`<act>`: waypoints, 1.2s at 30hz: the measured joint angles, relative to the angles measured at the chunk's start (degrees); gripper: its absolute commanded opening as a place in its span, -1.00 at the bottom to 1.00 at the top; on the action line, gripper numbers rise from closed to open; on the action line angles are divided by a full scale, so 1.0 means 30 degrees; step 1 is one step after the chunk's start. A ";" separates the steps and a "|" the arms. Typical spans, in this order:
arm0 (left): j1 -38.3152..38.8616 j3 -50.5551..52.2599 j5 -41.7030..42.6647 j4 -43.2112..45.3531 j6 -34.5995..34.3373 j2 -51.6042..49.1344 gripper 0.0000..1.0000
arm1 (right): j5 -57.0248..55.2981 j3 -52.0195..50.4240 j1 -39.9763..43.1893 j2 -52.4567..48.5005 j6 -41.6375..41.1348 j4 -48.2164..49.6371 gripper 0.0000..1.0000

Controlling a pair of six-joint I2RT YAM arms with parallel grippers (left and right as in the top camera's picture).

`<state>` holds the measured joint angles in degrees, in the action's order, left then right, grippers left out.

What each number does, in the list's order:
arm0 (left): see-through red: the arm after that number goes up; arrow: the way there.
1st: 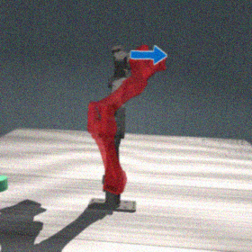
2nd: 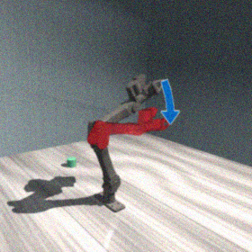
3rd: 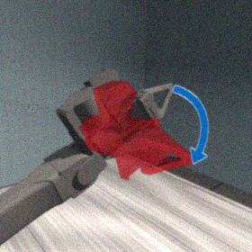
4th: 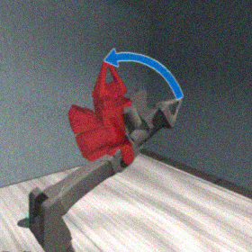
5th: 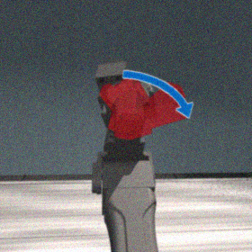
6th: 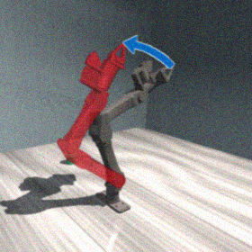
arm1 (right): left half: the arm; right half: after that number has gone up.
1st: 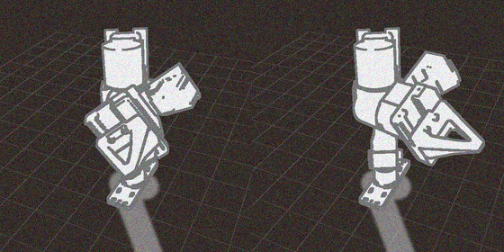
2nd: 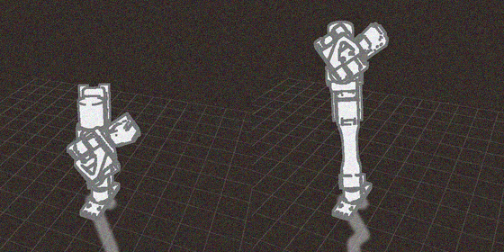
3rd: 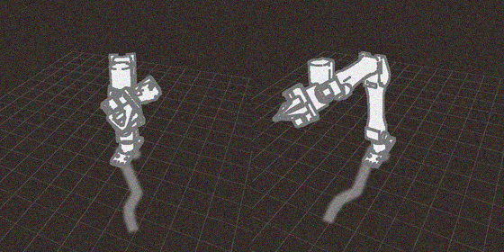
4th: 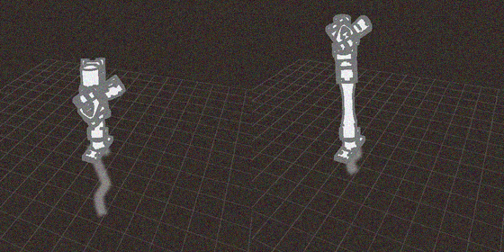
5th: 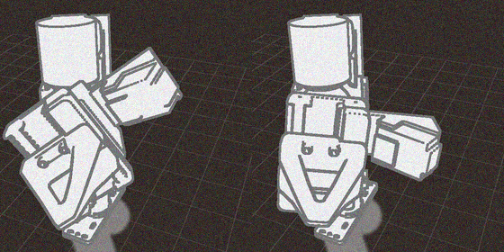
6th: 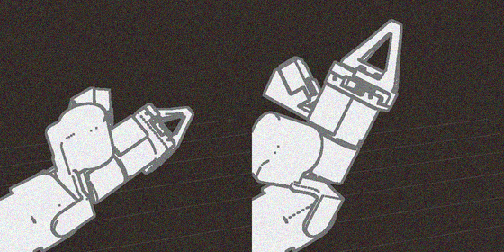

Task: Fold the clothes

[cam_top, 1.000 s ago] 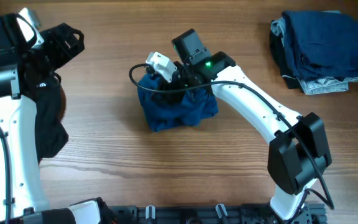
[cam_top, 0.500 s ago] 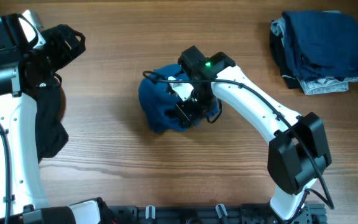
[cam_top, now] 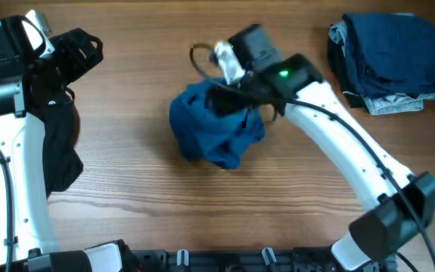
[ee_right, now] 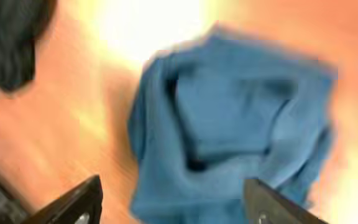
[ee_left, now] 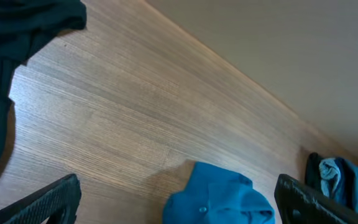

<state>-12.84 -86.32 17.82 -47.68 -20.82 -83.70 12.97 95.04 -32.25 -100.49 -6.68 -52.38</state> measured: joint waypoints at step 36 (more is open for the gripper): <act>0.0007 0.0000 0.0000 -0.0051 0.0415 -0.1494 1.00 | -0.2856 -0.7453 -0.0423 -0.1639 -1.1679 -0.1530 -0.91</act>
<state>-12.82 -86.32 17.82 -47.83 -19.57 -88.18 4.40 72.69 -33.52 -105.41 -41.71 -56.97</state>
